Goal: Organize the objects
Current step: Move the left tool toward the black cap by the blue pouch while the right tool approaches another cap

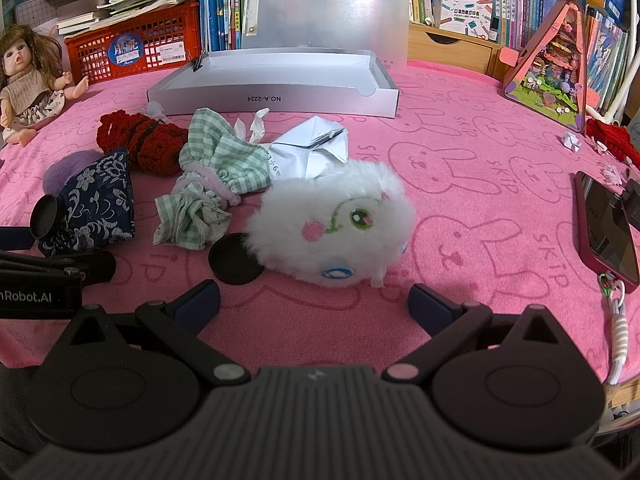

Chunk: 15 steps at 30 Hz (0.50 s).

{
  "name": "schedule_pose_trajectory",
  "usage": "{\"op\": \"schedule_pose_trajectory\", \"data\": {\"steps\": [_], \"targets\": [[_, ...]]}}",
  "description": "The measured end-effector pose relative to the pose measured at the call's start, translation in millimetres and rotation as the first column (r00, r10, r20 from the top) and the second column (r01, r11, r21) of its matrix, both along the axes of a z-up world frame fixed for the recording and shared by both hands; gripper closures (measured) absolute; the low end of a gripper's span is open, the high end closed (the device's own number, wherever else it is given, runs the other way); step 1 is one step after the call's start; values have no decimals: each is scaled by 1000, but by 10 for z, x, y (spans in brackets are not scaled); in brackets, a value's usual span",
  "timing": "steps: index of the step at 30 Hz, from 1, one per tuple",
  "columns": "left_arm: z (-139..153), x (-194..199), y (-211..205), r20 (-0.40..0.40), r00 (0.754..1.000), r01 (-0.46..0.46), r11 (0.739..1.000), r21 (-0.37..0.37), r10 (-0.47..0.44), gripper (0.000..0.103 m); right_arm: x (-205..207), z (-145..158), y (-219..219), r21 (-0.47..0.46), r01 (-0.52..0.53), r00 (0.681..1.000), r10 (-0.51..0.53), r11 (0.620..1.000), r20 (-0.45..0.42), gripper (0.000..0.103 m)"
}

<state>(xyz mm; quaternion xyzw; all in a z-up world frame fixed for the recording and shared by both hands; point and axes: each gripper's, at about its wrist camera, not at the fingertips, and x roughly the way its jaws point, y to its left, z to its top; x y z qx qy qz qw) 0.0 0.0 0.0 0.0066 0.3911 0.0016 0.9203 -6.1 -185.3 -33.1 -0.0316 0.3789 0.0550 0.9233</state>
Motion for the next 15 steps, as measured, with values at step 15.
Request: {"op": "schedule_pose_trajectory", "data": {"steps": [15], "targets": [[-1,-2,1,2,1000,3,1000,1,-3,0,-20,-12,13,1,14,1000,-14,1000,15,0]]}}
